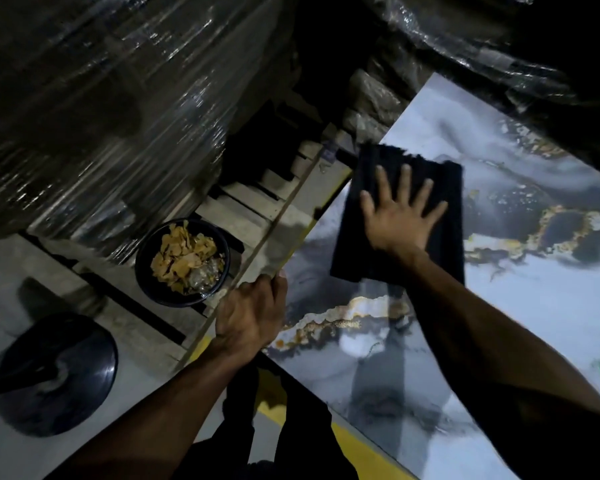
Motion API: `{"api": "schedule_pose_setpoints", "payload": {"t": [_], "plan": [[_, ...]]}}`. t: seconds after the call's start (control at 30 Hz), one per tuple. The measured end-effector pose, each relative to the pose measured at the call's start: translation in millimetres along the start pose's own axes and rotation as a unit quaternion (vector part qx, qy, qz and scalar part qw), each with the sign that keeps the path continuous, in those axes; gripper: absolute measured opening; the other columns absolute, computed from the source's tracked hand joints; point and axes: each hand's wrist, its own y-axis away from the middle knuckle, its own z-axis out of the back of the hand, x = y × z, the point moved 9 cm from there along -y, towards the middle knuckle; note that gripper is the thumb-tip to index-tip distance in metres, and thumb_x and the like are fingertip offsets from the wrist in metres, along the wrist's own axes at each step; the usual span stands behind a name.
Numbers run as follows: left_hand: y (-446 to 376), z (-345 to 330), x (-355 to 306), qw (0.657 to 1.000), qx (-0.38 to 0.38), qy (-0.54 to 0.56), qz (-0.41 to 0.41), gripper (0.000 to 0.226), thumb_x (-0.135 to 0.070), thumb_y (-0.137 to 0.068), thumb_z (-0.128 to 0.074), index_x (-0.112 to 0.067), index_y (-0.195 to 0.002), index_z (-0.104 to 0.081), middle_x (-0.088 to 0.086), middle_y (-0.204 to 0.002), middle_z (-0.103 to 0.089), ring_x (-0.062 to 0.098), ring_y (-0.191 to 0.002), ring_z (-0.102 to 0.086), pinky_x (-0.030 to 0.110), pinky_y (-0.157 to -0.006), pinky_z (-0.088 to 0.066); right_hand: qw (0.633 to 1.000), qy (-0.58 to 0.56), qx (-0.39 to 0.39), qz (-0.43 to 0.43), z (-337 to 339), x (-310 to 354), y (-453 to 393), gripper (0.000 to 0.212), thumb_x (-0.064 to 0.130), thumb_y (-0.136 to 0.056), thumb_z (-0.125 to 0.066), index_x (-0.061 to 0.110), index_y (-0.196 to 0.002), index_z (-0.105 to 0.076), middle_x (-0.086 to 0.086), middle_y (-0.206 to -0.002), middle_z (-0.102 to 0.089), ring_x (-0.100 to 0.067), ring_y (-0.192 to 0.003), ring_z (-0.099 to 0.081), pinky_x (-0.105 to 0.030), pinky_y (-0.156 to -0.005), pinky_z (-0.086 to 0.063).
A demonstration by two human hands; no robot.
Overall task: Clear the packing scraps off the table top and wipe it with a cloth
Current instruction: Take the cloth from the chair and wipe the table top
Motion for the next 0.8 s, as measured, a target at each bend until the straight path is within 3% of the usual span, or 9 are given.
{"api": "schedule_pose_setpoints", "payload": {"t": [0.1,0.2,0.3,0.37,0.47,0.57,0.63,0.73,0.8], "plan": [[2.3,-0.7,2.0,0.996,-0.074,-0.04,-0.042,0.046,-0.017,-0.102,-0.019,-0.001,-0.086,-0.06,0.015,-0.06,-0.057,0.031,-0.039,-0.054,0.031,-0.037,-0.047,0.997,0.013,-0.01,0.078,-16.7,46.0,44.4,0.061,0.063,-0.095,-0.017,0.046,-0.153,-0.006,0.001,-0.165,0.002,-0.041,-0.15,0.005,-0.07,-0.112,0.003],[-0.9,-14.8,8.2,1.0,-0.01,0.023,-0.015,0.037,-0.015,-0.101,-0.016,-0.001,-0.094,-0.049,0.015,-0.06,-0.055,0.03,-0.043,-0.054,0.032,-0.038,-0.047,0.993,0.019,-0.014,0.116,-35.3,40.6,122.9,0.062,0.063,-0.094,-0.019,0.045,-0.153,-0.013,0.001,-0.165,-0.003,-0.04,-0.15,-0.001,-0.068,-0.114,-0.002],[-1.2,-13.0,11.8,0.998,-0.023,0.047,-0.021,0.024,-0.014,-0.092,-0.025,0.0,-0.1,-0.043,0.017,-0.061,-0.055,0.03,-0.042,-0.054,0.031,-0.037,-0.047,0.997,0.016,-0.022,0.078,-52.3,-14.4,197.8,0.06,0.06,-0.092,-0.034,0.041,-0.149,-0.034,-0.004,-0.161,-0.026,-0.043,-0.145,-0.025,-0.067,-0.112,-0.016],[-0.5,-10.6,7.5,0.998,-0.036,0.012,-0.049,0.023,-0.015,-0.088,-0.031,0.001,-0.1,-0.044,0.017,-0.061,-0.054,0.028,-0.041,-0.053,0.03,-0.037,-0.046,1.0,0.021,-0.006,-0.008,-56.7,-69.6,220.9,0.063,0.061,-0.087,-0.037,0.039,-0.146,-0.04,-0.005,-0.158,-0.032,-0.044,-0.142,-0.031,-0.068,-0.109,-0.02],[2.5,-0.3,-2.9,0.992,-0.071,-0.053,-0.087,0.024,-0.016,-0.087,-0.036,0.002,-0.1,-0.046,0.016,-0.062,-0.054,0.027,-0.041,-0.053,0.026,-0.038,-0.044,0.988,-0.018,0.013,-0.153,-44.7,-141.0,204.5,0.067,0.065,-0.087,-0.023,0.044,-0.151,-0.026,0.002,-0.164,-0.014,-0.038,-0.149,-0.012,-0.068,-0.113,-0.012],[0.8,6.1,-3.9,0.992,-0.086,-0.031,-0.09,0.028,-0.015,-0.077,-0.058,0.001,-0.095,-0.045,0.015,-0.057,-0.054,0.025,-0.036,-0.05,0.022,-0.036,-0.037,0.978,-0.05,-0.001,-0.204,-22.2,-154.5,147.8,0.061,0.063,-0.096,-0.021,0.046,-0.153,-0.01,0.005,-0.165,0.003,-0.035,-0.151,0.005,-0.067,-0.114,-0.001],[-2.0,3.4,1.2,0.995,-0.071,0.03,-0.066,0.041,-0.011,-0.064,-0.074,0.002,-0.092,-0.047,0.016,-0.054,-0.053,0.025,-0.033,-0.049,0.02,-0.036,-0.029,0.982,-0.052,-0.01,-0.182,-12.3,-128.4,106.6,0.061,0.062,-0.096,-0.021,0.046,-0.153,-0.007,0.004,-0.165,0.005,-0.037,-0.15,0.007,-0.068,-0.114,0.003],[-9.6,-10.6,15.7,0.995,-0.032,0.094,0.007,0.046,-0.008,-0.051,-0.085,0.004,-0.089,-0.064,0.018,-0.056,-0.057,0.029,-0.037,-0.053,0.021,-0.034,-0.035,0.994,-0.028,-0.002,-0.11,-12.5,-60.7,75.1,0.061,0.061,-0.097,-0.018,0.045,-0.153,-0.001,0.002,-0.165,0.008,-0.038,-0.15,0.01,-0.069,-0.113,0.005],[-1.6,-7.8,19.3,0.99,-0.01,0.133,0.036,0.035,-0.011,-0.066,-0.08,0.001,-0.093,-0.062,0.025,-0.07,-0.062,0.036,-0.053,-0.062,0.031,-0.043,-0.046,0.999,-0.004,0.001,-0.052,-20.4,-17.2,84.2,0.062,0.062,-0.096,-0.015,0.044,-0.153,-0.001,0.0,-0.165,0.006,-0.04,-0.149,0.008,-0.07,-0.112,0.004]]}}
